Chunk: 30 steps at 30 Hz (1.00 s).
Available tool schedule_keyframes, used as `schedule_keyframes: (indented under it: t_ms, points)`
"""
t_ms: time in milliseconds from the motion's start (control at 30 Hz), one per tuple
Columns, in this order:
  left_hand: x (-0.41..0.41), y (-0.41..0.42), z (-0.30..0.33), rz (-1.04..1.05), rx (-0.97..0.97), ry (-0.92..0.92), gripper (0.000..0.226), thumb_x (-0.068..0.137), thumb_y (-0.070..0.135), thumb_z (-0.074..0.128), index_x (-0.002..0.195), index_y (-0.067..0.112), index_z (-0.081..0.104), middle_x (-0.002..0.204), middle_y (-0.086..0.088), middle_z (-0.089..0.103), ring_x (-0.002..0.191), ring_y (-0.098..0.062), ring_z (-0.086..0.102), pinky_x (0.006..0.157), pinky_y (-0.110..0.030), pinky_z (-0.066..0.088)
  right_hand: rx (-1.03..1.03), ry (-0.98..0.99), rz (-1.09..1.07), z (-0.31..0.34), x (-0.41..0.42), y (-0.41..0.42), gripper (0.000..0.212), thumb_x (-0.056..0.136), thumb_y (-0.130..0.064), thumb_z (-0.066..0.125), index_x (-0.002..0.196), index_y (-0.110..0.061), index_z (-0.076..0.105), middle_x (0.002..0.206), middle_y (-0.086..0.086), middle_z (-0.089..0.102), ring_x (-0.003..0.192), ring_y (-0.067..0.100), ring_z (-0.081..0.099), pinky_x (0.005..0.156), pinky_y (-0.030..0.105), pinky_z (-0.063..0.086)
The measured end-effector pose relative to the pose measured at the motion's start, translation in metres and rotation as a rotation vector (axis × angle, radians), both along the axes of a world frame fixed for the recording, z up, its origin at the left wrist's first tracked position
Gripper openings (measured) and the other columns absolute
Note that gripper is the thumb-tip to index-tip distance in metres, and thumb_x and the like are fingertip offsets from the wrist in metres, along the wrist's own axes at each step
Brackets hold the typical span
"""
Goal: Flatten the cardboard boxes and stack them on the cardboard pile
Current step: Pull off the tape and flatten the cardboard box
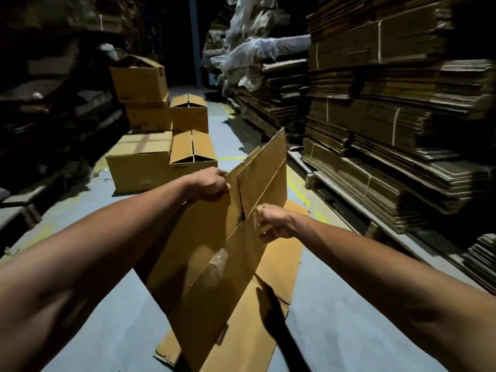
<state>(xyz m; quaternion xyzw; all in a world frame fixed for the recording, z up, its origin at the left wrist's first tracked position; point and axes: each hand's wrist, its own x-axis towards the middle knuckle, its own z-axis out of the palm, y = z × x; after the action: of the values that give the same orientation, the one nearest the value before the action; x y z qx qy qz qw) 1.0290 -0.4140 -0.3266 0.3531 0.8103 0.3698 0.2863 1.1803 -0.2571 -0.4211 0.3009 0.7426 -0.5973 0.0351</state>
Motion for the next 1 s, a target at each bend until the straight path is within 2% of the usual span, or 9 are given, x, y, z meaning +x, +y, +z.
schedule_keyframes:
  t_ms: [133,233,400,533,667,733,800,933,1000]
  points:
    - [-0.002,-0.009,0.015,-0.017,0.107,-0.039,0.019,0.105,0.01,0.058,0.122,0.015,0.063,0.076,-0.005,0.064,0.053,-0.008,0.06,0.047,-0.02,0.049,-0.018,0.02,-0.133,0.004,0.013,0.001,0.058,0.106,-0.063,0.032,0.159,-0.04,0.023,0.162,0.016,0.032,0.125,0.049,0.056,0.086,0.059,0.058]
    - [-0.002,-0.004,0.014,-0.035,0.159,-0.031,0.023,0.104,0.013,0.06,0.126,0.014,0.067,0.087,-0.008,0.071,0.064,-0.014,0.066,0.056,-0.024,0.054,-0.007,0.216,-0.148,0.014,0.004,-0.003,0.064,0.104,-0.065,0.036,0.159,-0.056,0.006,0.173,0.003,0.013,0.145,0.051,0.036,0.098,0.072,0.047]
    - [0.012,0.02,0.005,-0.047,-0.005,0.354,0.04,0.102,0.051,0.061,0.12,0.015,0.066,0.111,-0.013,0.073,0.093,-0.03,0.069,0.079,-0.036,0.054,0.168,0.186,-0.142,0.006,-0.028,-0.016,0.073,0.092,-0.063,0.05,0.142,-0.076,-0.002,0.142,0.008,0.059,0.106,0.043,0.069,0.073,0.067,0.06]
    - [0.01,0.037,-0.007,0.012,-0.305,0.648,0.058,0.101,0.064,0.051,0.117,0.011,0.07,0.115,-0.014,0.072,0.103,-0.034,0.069,0.083,-0.036,0.053,0.11,0.216,-0.066,-0.011,-0.032,-0.024,0.065,0.104,-0.037,0.046,0.15,-0.069,0.013,0.125,0.01,0.068,0.102,0.039,0.071,0.07,0.055,0.064]
    - [0.007,0.04,-0.023,-0.018,-0.417,0.718,0.031,0.105,0.043,0.056,0.099,0.015,0.067,0.114,-0.012,0.075,0.097,-0.031,0.069,0.076,-0.034,0.051,0.099,0.263,0.004,-0.013,-0.022,-0.027,0.061,0.109,-0.011,0.04,0.158,-0.047,0.031,0.089,0.0,0.064,0.062,0.006,0.058,0.061,0.031,0.055]
    - [0.004,0.038,-0.023,0.003,-0.336,0.692,0.029,0.106,0.039,0.056,0.094,0.014,0.066,0.108,-0.009,0.075,0.088,-0.025,0.068,0.07,-0.031,0.047,0.157,0.28,-0.002,-0.011,-0.022,-0.022,0.056,0.108,-0.012,0.039,0.156,-0.04,0.041,0.111,-0.003,0.068,0.074,0.002,0.061,0.077,0.031,0.057]
    - [0.002,0.037,-0.013,0.034,-0.23,0.659,0.029,0.105,0.038,0.056,0.1,0.014,0.072,0.104,-0.006,0.077,0.085,-0.022,0.071,0.065,-0.029,0.051,0.228,0.26,-0.123,-0.006,-0.02,-0.018,0.042,0.106,-0.026,0.041,0.144,-0.037,0.053,0.119,-0.002,0.066,0.091,0.017,0.066,0.086,0.043,0.062]
    - [0.004,0.029,0.027,0.063,0.0,0.455,0.04,0.104,0.038,0.061,0.134,0.011,0.064,0.122,-0.006,0.072,0.103,-0.021,0.069,0.097,-0.039,0.057,0.403,0.136,-0.457,0.003,-0.013,0.002,0.046,0.109,-0.046,0.034,0.138,-0.015,0.052,0.141,0.018,0.057,0.128,0.037,0.054,0.108,0.045,0.045]
    - [0.001,0.022,0.05,0.089,0.107,0.382,0.046,0.104,0.04,0.062,0.141,0.012,0.059,0.123,-0.001,0.071,0.104,-0.018,0.069,0.095,-0.036,0.056,0.413,0.075,-0.564,0.005,-0.008,0.014,0.06,0.11,-0.051,0.027,0.147,-0.008,0.044,0.15,0.022,0.048,0.138,0.04,0.045,0.113,0.046,0.036]
